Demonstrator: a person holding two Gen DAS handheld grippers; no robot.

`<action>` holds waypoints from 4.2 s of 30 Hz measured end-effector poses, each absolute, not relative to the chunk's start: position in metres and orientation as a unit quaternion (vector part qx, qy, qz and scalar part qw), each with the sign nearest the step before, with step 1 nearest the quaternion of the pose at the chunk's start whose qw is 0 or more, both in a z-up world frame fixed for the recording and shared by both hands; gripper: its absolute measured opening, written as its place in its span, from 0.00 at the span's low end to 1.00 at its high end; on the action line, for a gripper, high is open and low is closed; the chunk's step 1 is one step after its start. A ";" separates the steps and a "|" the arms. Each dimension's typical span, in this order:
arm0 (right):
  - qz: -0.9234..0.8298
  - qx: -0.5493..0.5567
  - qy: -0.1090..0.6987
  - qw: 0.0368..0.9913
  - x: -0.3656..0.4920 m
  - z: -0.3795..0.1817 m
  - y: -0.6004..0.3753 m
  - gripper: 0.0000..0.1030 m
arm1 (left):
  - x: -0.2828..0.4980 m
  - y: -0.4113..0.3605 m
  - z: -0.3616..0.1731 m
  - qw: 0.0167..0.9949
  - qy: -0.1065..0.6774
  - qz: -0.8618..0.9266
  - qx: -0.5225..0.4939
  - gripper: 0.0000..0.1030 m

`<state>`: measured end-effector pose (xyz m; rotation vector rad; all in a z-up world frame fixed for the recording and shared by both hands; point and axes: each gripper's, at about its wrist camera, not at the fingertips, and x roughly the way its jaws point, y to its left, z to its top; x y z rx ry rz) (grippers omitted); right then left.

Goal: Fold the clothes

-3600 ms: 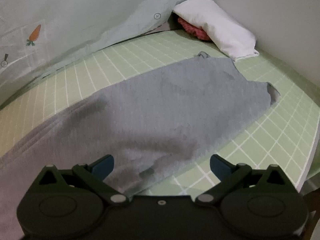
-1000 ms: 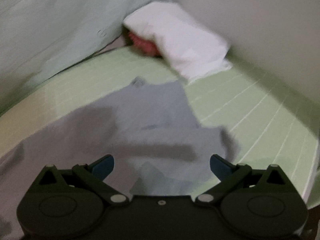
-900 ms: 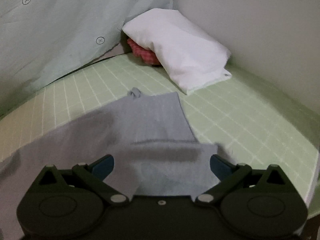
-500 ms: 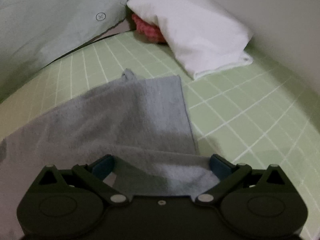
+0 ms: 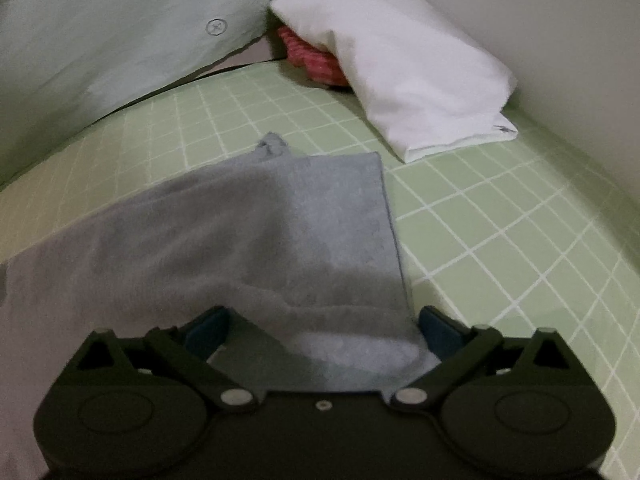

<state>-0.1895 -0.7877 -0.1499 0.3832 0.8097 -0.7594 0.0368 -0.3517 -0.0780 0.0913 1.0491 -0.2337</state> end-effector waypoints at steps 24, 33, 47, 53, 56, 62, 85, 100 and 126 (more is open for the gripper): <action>-0.257 0.065 0.337 0.903 -0.130 -0.059 -0.649 0.14 | 0.020 -0.254 -0.059 0.874 0.476 -0.096 0.018 0.87; -0.170 0.048 0.391 0.903 -0.076 -0.098 -0.522 0.18 | 0.033 -0.202 -0.060 0.871 0.476 -0.113 0.035 0.87; -0.294 0.236 0.321 0.869 -0.094 -0.088 -0.557 0.71 | 0.097 -0.199 -0.082 0.855 0.490 -0.169 0.022 0.87; -0.310 0.304 0.319 0.842 -0.077 -0.102 -0.584 0.75 | 0.108 -0.214 -0.095 0.841 0.501 -0.199 0.042 0.87; -0.309 0.331 0.323 0.831 -0.065 -0.113 -0.592 0.75 | 0.108 -0.214 -0.099 0.837 0.506 -0.203 0.046 0.87; -0.313 0.323 0.322 0.834 -0.045 -0.118 -0.592 0.14 | 0.111 -0.211 -0.107 0.833 0.516 -0.194 0.045 0.87; -0.323 0.213 0.369 0.845 -0.065 -0.095 -0.563 0.48 | 0.104 -0.208 -0.103 0.834 0.515 -0.190 0.049 0.87; -0.248 0.077 0.444 0.858 -0.096 -0.107 -0.459 0.91 | 0.054 -0.200 -0.101 0.825 0.526 -0.203 0.032 0.87; -0.305 0.133 0.442 0.833 -0.176 -0.106 -0.498 1.00 | 0.036 -0.192 -0.107 0.814 0.540 -0.189 -0.101 0.09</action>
